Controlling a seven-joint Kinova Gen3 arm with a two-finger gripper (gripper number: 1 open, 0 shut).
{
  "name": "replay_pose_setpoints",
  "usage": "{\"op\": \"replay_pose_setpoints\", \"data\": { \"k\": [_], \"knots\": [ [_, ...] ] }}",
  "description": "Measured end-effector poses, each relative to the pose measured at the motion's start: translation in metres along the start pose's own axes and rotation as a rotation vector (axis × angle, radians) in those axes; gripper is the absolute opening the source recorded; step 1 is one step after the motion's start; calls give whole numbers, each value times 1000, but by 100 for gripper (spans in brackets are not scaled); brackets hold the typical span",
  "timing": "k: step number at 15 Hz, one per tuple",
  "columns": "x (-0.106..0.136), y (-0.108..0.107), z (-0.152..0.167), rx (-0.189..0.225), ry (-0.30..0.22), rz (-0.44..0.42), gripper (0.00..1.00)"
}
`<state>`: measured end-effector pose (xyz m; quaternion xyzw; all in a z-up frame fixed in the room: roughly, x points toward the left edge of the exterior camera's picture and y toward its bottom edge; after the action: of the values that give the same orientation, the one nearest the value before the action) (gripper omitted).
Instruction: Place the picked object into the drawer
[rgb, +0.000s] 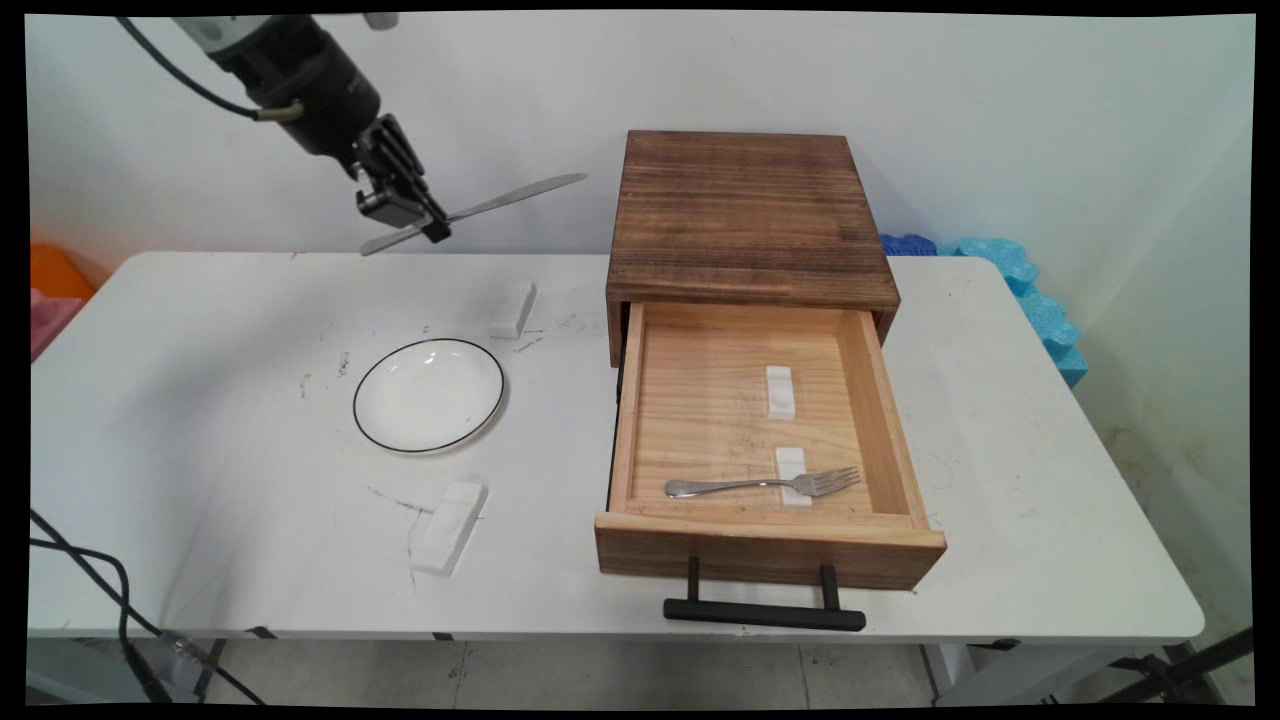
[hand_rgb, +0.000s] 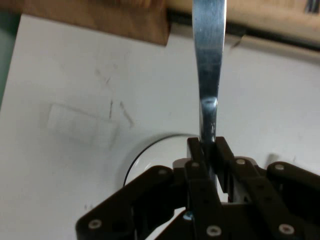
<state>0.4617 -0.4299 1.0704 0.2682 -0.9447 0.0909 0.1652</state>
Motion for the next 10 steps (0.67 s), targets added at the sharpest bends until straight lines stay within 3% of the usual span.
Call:
{"op": "replay_pose_setpoints", "data": {
  "k": [10],
  "knots": [
    [68,48,24,14,54,40,0]
  ]
}}
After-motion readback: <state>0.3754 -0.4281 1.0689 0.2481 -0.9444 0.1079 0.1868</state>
